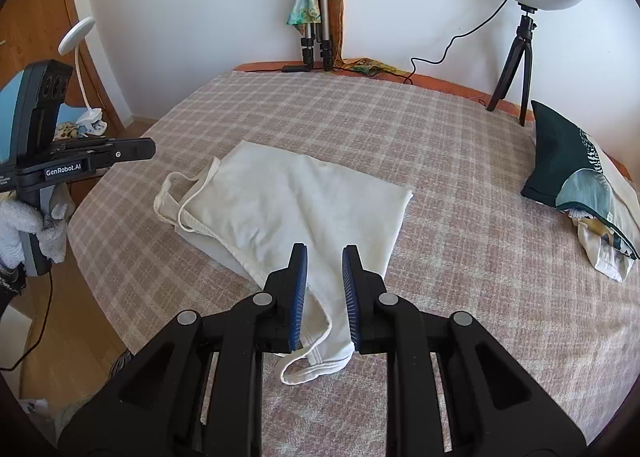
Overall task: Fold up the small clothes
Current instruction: 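Fold the straps down over the folded hem and open the right gripper, then grasp the folded tank top's strap edge with the left gripper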
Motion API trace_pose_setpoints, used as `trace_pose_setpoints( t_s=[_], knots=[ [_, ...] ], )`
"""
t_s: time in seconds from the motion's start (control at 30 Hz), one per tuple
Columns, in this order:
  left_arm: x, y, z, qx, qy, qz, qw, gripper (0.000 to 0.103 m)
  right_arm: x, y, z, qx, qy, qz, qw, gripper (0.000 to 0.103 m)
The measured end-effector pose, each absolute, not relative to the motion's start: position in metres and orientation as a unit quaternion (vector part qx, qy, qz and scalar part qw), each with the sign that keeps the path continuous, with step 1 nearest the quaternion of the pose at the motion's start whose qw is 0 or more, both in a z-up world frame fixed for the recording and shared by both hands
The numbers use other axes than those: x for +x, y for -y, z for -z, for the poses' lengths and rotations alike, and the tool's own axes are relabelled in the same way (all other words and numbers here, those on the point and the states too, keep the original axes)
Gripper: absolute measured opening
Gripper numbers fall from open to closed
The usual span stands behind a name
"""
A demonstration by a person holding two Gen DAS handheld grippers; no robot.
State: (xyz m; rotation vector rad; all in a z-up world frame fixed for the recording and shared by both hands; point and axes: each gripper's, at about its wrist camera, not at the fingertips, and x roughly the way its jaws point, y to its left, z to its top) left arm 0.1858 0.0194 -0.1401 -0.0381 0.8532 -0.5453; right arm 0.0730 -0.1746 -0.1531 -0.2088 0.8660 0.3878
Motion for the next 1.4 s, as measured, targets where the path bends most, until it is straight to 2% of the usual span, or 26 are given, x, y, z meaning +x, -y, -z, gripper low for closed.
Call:
trace_pose_setpoints(
  t_s=[0.23, 0.47, 0.6, 0.9, 0.93, 0.97, 1.0, 1.03, 1.07, 1.2, 1.4],
  knots=[
    [0.217, 0.013, 0.18, 0.055, -0.497, 0.263, 0.825, 0.004, 0.083, 0.162, 0.197, -0.141, -0.464, -0.185, 0.855, 0.018],
    [0.164, -0.012, 0.206, 0.058, -0.522, 0.272, 0.806, 0.004, 0.078, 0.183, 0.205, -0.124, -0.48, -0.196, 0.846, 0.018],
    [0.132, -0.028, 0.213, 0.026, -0.531, 0.285, 0.798, 0.004, 0.071, 0.189, 0.207, -0.138, -0.487, -0.197, 0.84, 0.018],
    [0.148, -0.021, 0.156, 0.008, -0.463, 0.292, 0.837, 0.004, 0.069, 0.207, 0.189, -0.099, -0.479, -0.191, 0.851, 0.019],
    [0.156, -0.017, 0.151, 0.01, -0.455, 0.285, 0.843, 0.005, 0.073, 0.21, 0.188, -0.084, -0.479, -0.189, 0.853, 0.023],
    [0.166, -0.014, 0.149, 0.011, -0.452, 0.277, 0.848, 0.011, 0.075, 0.213, 0.187, -0.075, -0.478, -0.186, 0.855, 0.033],
    [0.176, -0.01, 0.149, 0.014, -0.453, 0.272, 0.849, 0.016, 0.078, 0.217, 0.188, -0.067, -0.477, -0.183, 0.857, 0.037],
    [0.186, -0.004, 0.153, 0.024, -0.456, 0.272, 0.847, 0.028, 0.082, 0.219, 0.189, -0.059, -0.479, -0.182, 0.856, 0.039],
    [0.192, 0.002, 0.158, 0.042, -0.46, 0.267, 0.846, 0.032, 0.084, 0.222, 0.19, -0.051, -0.482, -0.179, 0.856, 0.039],
    [0.198, 0.012, 0.184, 0.071, -0.49, 0.252, 0.832, 0.032, 0.096, 0.237, 0.191, -0.005, -0.487, -0.178, 0.855, 0.039],
    [0.157, 0.0, 0.206, 0.073, -0.513, 0.258, 0.815, 0.032, 0.122, 0.262, 0.203, 0.082, -0.505, -0.182, 0.839, 0.039]
  ],
)
